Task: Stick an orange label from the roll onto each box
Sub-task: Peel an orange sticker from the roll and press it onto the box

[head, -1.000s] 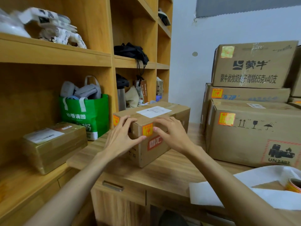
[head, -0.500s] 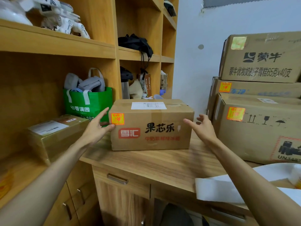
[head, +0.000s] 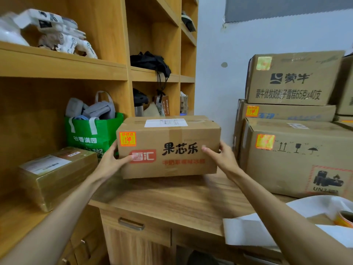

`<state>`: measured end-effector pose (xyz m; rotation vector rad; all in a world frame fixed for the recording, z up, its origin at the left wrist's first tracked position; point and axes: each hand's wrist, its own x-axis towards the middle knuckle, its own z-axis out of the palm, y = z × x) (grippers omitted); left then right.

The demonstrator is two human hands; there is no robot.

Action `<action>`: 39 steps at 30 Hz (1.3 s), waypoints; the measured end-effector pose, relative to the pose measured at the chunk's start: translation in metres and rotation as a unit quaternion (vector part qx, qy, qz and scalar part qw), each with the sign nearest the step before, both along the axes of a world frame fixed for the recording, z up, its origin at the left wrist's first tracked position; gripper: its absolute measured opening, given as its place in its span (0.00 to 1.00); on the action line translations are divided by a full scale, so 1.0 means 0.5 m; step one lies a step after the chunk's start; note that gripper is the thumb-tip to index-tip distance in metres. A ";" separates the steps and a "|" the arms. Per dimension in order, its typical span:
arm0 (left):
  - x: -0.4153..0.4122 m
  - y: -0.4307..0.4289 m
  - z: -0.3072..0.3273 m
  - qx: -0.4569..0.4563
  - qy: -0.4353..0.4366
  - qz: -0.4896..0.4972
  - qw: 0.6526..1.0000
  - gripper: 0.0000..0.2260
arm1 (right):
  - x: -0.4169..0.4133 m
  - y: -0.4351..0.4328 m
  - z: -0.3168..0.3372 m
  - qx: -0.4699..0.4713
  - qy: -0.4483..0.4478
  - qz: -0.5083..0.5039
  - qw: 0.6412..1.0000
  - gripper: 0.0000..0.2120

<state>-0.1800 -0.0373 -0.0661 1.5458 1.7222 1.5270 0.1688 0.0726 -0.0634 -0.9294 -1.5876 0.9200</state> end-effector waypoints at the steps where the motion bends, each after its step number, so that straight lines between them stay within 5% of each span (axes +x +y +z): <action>1: 0.004 -0.005 0.025 0.013 0.002 0.000 1.000 0.34 | 0.000 -0.002 0.022 0.014 -0.002 -0.009 1.000 0.27; 15: 0.161 -0.022 0.317 0.159 0.023 -0.062 0.985 0.28 | 0.180 -0.077 0.352 0.144 -0.009 -0.095 0.985 0.26; 27: 0.479 0.134 0.356 0.151 0.012 -0.203 0.967 0.34 | 0.538 -0.094 0.365 0.128 -0.021 -0.190 0.973 0.24; 39: 0.698 0.253 0.310 0.140 0.001 -0.242 0.960 0.35 | 0.747 -0.051 0.327 0.108 -0.020 -0.249 0.962 0.23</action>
